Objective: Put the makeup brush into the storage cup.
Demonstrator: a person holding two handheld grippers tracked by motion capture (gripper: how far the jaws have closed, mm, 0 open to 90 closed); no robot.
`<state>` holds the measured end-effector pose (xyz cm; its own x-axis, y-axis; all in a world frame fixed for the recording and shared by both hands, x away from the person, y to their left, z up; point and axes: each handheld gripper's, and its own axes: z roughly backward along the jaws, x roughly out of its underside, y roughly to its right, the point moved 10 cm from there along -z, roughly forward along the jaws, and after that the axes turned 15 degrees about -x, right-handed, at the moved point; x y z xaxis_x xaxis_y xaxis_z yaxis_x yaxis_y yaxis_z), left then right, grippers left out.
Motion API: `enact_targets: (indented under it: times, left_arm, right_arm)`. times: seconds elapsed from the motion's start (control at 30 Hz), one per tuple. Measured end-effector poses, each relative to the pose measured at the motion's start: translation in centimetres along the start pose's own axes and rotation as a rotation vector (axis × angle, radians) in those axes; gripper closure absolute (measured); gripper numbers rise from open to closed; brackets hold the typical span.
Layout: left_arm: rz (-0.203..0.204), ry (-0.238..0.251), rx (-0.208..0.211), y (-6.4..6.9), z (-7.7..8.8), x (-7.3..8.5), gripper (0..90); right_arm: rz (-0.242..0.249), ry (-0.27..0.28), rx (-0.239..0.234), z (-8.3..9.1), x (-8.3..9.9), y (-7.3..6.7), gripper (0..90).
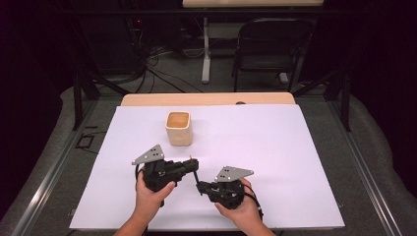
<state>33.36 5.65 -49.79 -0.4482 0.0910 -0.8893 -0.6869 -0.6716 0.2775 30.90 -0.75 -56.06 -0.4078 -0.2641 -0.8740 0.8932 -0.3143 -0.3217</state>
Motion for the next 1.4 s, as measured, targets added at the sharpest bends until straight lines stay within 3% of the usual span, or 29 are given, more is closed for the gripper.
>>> enact_targets:
  times: [0.53, 0.83, 1.4]
  left_arm:
    - [0.008, 0.002, -0.004, -0.1, 0.1, -0.1, 83.6]
    - [0.011, 0.013, -0.015, -0.6, 0.3, -0.2, 83.6]
    - [0.013, 0.025, -0.043, -1.3, 0.6, -0.5, 83.6]
  right_arm:
    - [-0.008, 0.017, -0.002, -0.1, 0.0, 0.0, 83.3]
    - [-0.01, 0.025, -0.01, 0.0, -0.1, 0.0, 75.2]
    - [-0.019, 0.06, 0.038, 0.4, -0.1, 1.2, 53.9]
